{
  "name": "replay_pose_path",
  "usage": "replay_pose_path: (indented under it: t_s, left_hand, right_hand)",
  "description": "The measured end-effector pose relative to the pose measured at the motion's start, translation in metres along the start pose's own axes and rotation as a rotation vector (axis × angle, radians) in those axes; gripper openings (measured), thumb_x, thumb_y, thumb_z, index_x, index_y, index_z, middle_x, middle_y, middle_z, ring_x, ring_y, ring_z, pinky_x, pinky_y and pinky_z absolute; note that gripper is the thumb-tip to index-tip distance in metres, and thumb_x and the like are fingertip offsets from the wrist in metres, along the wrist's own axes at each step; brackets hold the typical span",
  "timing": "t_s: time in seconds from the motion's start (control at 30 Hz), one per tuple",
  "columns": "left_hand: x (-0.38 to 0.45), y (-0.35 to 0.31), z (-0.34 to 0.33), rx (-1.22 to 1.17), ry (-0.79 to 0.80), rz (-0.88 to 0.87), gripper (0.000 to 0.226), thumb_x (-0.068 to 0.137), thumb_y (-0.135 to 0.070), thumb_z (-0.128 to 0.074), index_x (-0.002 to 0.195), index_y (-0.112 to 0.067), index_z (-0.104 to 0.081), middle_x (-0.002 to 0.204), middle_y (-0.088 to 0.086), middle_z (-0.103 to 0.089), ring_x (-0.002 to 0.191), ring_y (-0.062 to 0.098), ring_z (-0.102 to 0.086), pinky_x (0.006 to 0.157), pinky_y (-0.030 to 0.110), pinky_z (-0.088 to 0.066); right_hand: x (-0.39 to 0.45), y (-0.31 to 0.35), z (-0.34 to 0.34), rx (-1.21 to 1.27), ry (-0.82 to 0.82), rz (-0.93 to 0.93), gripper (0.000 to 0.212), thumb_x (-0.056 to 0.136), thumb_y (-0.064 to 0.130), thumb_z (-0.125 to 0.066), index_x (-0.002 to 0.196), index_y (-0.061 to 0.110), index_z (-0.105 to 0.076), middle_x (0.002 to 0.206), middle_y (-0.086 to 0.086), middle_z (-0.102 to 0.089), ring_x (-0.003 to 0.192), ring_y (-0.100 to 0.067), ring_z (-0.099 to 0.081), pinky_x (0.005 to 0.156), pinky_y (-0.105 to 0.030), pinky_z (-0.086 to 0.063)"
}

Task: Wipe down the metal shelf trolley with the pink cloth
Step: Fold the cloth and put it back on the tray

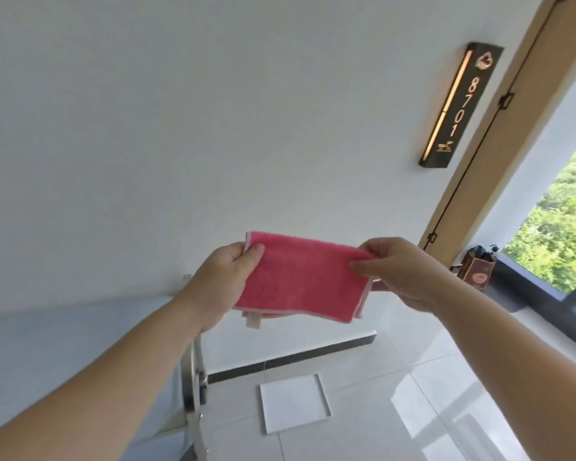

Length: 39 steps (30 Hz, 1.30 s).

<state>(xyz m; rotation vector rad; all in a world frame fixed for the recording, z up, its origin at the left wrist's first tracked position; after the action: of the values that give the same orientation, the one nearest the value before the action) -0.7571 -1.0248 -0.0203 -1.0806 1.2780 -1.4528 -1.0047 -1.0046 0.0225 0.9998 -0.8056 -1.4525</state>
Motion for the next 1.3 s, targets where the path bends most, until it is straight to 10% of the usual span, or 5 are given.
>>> replay_pose_path:
  t_s: [0.43,0.67,0.8,0.93,1.3]
  left_hand:
    - [0.153,0.048,-0.064,-0.136,-0.181,-0.116,0.027,0.089,-0.016,-0.060,0.091,-0.035,-0.043,0.085,0.008,-0.070,0.073,0.021,-0.069,0.057,0.034,-0.052]
    - [0.216,0.088,-0.088,0.131,-0.250,-0.277,0.028,0.091,-0.012,-0.055,0.084,-0.038,-0.061,0.090,-0.018,-0.065,0.074,0.007,-0.059,0.062,0.014,-0.047]
    - [0.243,0.129,-0.100,0.186,-0.234,-0.117,0.030,0.092,-0.017,-0.055,0.097,-0.046,-0.063,0.101,-0.028,-0.063,0.087,-0.002,-0.061,0.073,0.015,-0.051]
    - [0.257,0.189,-0.111,0.258,-0.193,0.099,0.044,0.086,-0.014,-0.063,0.121,-0.040,-0.054,0.117,0.011,-0.060,0.081,0.010,-0.065,0.063,0.021,-0.051]
    - [0.239,0.409,-0.130,0.481,-0.085,0.516,0.080,0.080,-0.005,-0.065,0.144,-0.031,-0.025,0.152,-0.013,-0.020,0.131,0.007,-0.033,0.099,0.019,-0.030]
  right_hand:
    - [0.129,-0.054,0.065,-0.067,-0.632,0.218,0.022,0.077,0.017,-0.068,0.071,0.026,-0.049,0.062,0.010,-0.056,0.051,-0.003,-0.048,0.048,-0.021,-0.041]
    - [0.202,-0.109,0.081,-0.096,-0.376,0.117,0.031,0.086,0.009,-0.057,0.081,0.037,-0.070,0.059,-0.011,-0.057,0.045,-0.010,-0.042,0.046,-0.020,-0.038]
    - [0.251,-0.146,0.079,-0.096,-0.252,0.098,0.046,0.087,0.004,-0.052,0.079,0.046,-0.069,0.077,0.024,-0.069,0.070,0.008,-0.061,0.062,-0.003,-0.042]
    - [0.305,-0.199,0.072,-0.143,-0.045,0.080,0.046,0.089,0.002,-0.050,0.080,0.043,-0.069,0.095,0.017,-0.068,0.091,0.001,-0.062,0.075,-0.004,-0.041]
    - [0.383,-0.395,-0.039,-0.677,0.591,-0.040,0.074,0.071,0.006,-0.061,0.140,0.017,-0.037,0.130,0.000,-0.040,0.094,-0.015,-0.051,0.072,-0.019,-0.048]
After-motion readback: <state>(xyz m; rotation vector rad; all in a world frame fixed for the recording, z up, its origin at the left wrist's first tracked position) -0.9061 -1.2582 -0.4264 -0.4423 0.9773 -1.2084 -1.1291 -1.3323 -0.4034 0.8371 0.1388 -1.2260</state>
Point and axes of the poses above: each hand's wrist, its own x-axis towards the middle knuckle, its own z-axis out of the back of the hand, y = z × x, the point moved 2 cm from there along x, towards the middle knuckle
